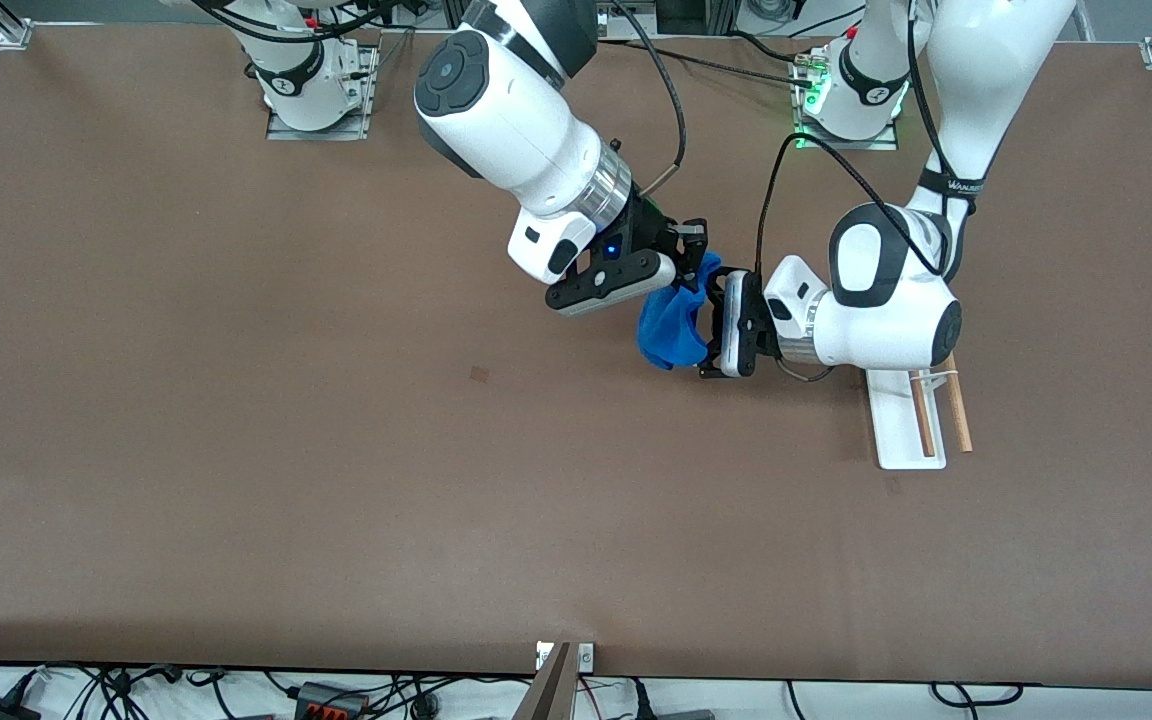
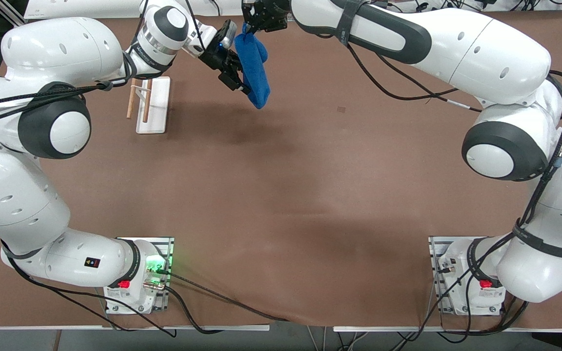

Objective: Pass towel and hang on rack
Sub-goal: 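Grasp the hanging towel with the left gripper beside the right gripper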

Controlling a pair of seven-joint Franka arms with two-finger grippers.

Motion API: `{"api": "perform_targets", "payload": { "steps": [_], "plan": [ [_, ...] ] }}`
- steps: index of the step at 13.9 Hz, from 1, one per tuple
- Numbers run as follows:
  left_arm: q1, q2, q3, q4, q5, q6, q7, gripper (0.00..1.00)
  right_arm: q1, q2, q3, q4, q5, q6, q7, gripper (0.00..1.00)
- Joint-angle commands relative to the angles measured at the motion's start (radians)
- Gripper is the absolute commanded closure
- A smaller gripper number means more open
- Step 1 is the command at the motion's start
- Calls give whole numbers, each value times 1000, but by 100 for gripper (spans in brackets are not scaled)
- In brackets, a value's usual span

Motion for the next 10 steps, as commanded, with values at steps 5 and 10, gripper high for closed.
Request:
{"api": "perform_targets", "payload": {
  "steps": [5, 10],
  "plan": [
    [-1, -21, -41, -7, -85, 65, 40, 84, 0, 1, 7, 1, 11, 6, -8, 100],
    [-4, -23, -43, -8, -87, 120, 23, 100, 0, 1, 7, -4, 11, 6, -5, 100]
  ]
}}
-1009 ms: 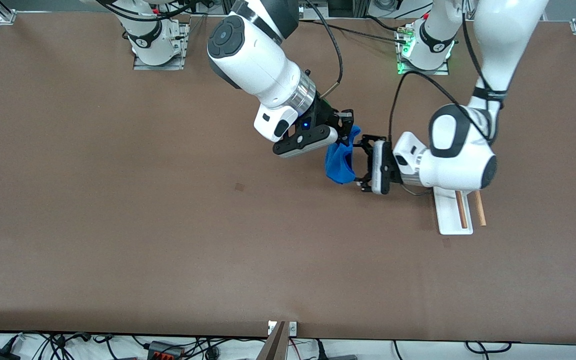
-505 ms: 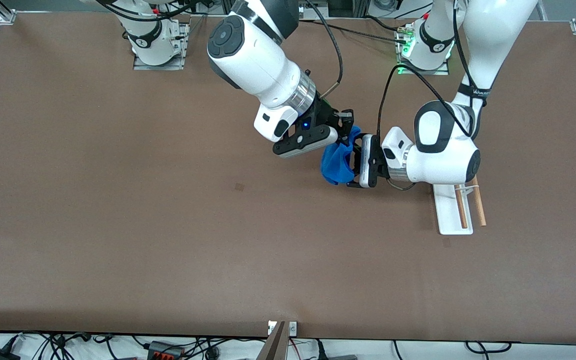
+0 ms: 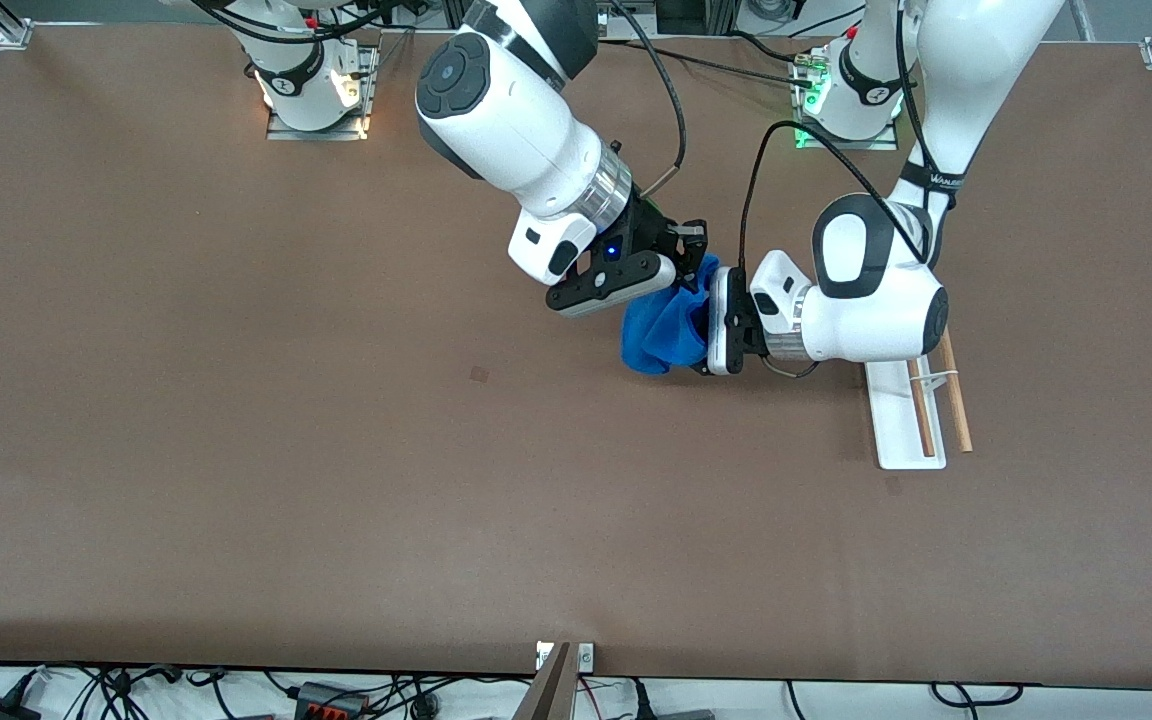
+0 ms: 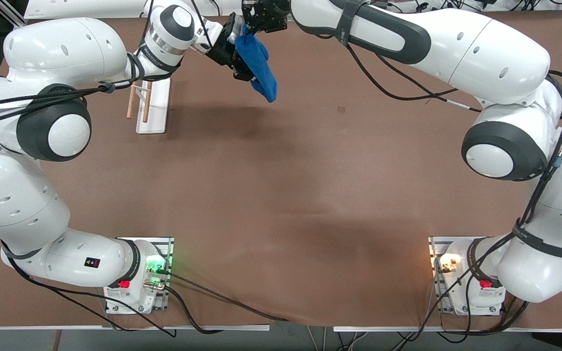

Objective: Pass towel and hang on rack
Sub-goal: 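Grasp the hanging towel with the left gripper beside the right gripper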

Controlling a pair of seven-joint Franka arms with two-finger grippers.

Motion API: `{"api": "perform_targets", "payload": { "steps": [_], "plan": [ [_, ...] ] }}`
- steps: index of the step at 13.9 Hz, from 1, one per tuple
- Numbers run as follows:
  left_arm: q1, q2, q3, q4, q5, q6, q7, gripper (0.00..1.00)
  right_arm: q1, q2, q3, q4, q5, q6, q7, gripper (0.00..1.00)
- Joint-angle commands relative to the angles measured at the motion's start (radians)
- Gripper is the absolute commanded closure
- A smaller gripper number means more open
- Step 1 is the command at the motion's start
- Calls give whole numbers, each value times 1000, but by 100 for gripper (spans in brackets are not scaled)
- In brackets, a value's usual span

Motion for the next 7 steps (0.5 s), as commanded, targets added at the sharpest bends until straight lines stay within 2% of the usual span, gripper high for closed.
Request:
{"api": "perform_targets", "payload": {
  "steps": [1, 2, 3, 4, 7],
  "plan": [
    [-1, -20, -2, -15, -23, 20, -4, 100, 0, -2, 7, -2, 11, 5, -5, 99],
    [-1, -21, -2, -15, -22, 20, -26, 100, 0, -2, 7, -2, 9, 3, -5, 79],
    [1, -21, 0, -13, -20, 20, -34, 100, 0, -2, 7, -2, 8, 5, 1, 13],
    [4, -18, 0, -13, -19, 20, -34, 100, 0, -3, 5, -2, 8, -1, 3, 0],
    [24, -20, 12, -19, -7, 8, -25, 100, -8, -5, 5, -4, 6, -6, 4, 0]
  ]
}}
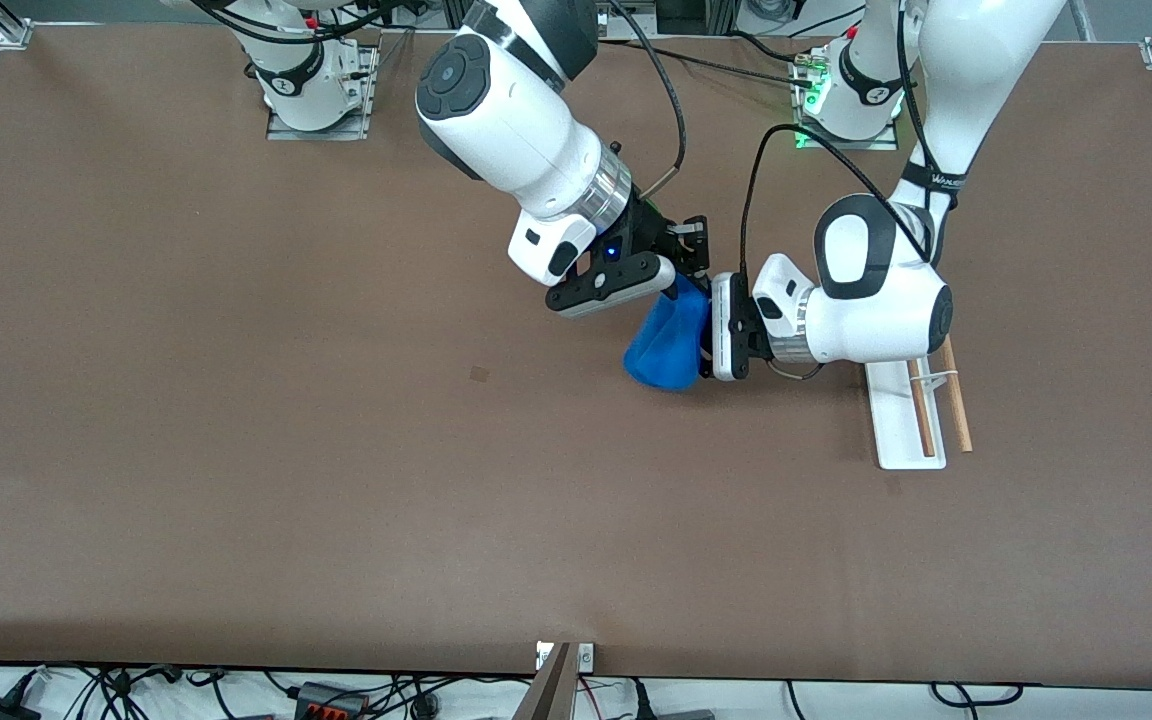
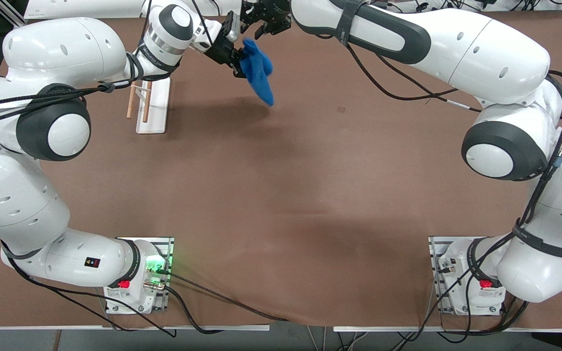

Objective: Pass towel and hang on rack
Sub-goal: 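Open the right gripper while the left gripper carries the towel to the rack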

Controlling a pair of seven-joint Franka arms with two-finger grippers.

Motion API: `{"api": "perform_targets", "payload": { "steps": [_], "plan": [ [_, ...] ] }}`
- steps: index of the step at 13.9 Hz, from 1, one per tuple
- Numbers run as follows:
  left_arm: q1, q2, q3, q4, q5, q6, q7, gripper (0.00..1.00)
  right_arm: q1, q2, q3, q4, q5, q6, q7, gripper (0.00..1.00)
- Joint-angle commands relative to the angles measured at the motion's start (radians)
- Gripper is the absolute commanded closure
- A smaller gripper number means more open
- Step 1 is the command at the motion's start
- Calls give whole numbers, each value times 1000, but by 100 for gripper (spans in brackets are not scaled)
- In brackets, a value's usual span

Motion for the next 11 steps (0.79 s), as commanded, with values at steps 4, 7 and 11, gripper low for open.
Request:
{"api": "perform_targets", "payload": {
  "steps": [4, 7, 11],
  "plan": [
    [92, -67, 8, -9, 139, -121, -59, 100, -5, -9, 4, -15, 5, -4, 7, 0],
    [161, -113, 8, 34, 288, -263, -189, 100, 3, -26, 4, -15, 5, -6, 10, 0],
    [262, -146, 8, 158, 541, -486, -402, 100, -6, -54, 0, -15, -174, -151, 30, 0]
  ]
}}
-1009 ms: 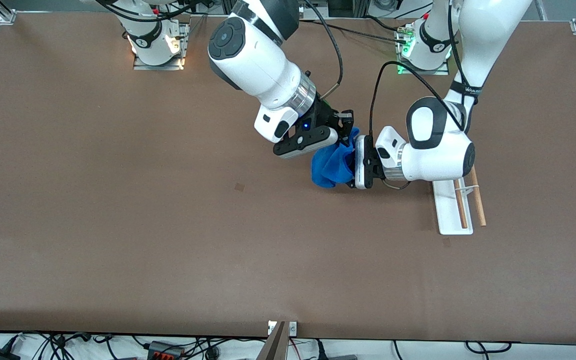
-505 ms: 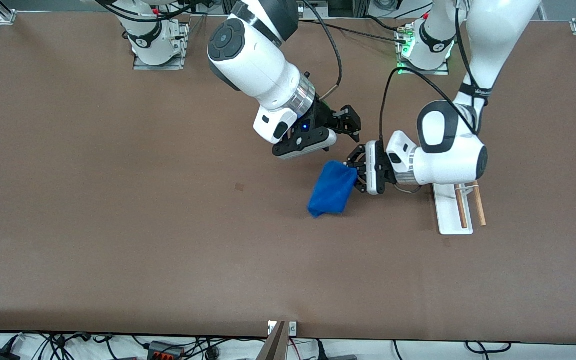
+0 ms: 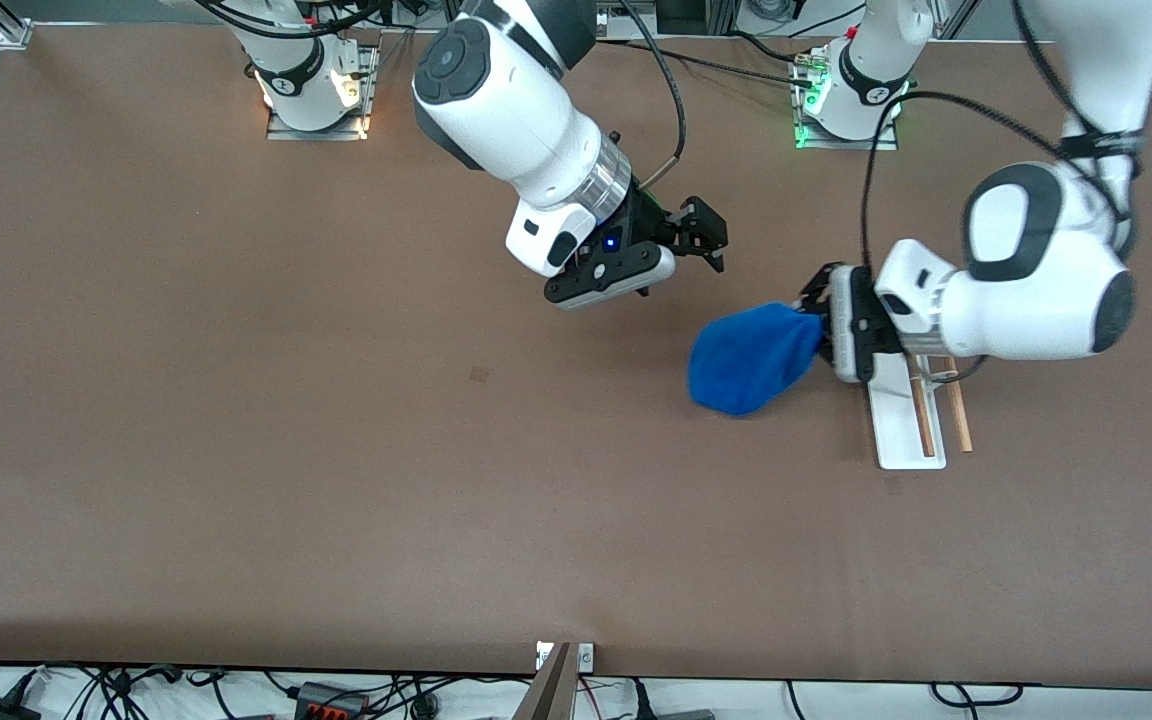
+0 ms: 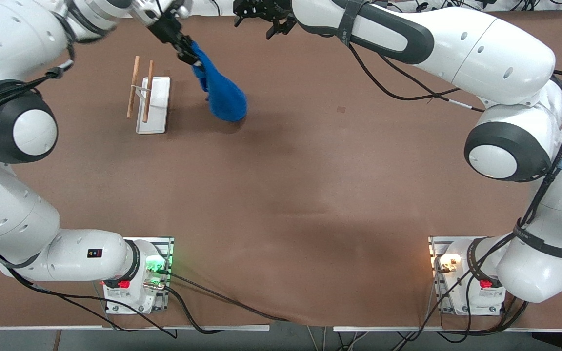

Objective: Pass towel and hang on rack
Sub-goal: 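Open the right gripper while the left gripper carries the towel to the rack, then drape the towel over the dowels while the right gripper withdraws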

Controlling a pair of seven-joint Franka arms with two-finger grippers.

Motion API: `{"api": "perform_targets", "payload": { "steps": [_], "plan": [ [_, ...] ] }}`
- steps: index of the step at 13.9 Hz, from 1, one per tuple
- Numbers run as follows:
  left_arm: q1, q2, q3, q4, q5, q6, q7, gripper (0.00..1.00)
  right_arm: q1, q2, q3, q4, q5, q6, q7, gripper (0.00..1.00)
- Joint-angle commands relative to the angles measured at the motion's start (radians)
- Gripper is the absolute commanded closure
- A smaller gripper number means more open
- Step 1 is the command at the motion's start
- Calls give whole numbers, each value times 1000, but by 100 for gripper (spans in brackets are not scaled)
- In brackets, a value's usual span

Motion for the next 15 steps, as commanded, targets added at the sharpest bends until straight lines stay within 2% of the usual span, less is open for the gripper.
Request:
{"api": "perform_targets", "payload": {
  "steps": [1, 3, 4, 7, 9, 15],
  "plan": [
    [67, -5, -6, 73, 143, -108, -124, 100, -14, -31, 0, -11, -163, -154, 23, 0],
    [123, -1, -6, 79, 223, -120, -180, 100, -42, -33, -11, -11, -264, -276, 8, 0],
    [149, 7, -6, 76, 237, -119, -187, 100, -69, -31, -12, -11, -285, -338, -6, 0],
    [235, 68, -8, 76, 247, -113, -165, 100, -169, -25, -12, -12, -285, -449, -72, 0],
    [252, 85, -8, 81, 245, -108, -135, 100, -241, -19, -12, -14, -285, -493, -84, 0],
    [280, 128, -8, 79, 243, -52, -67, 100, -395, -24, -14, -54, -280, -504, -84, 0]
  ]
}}
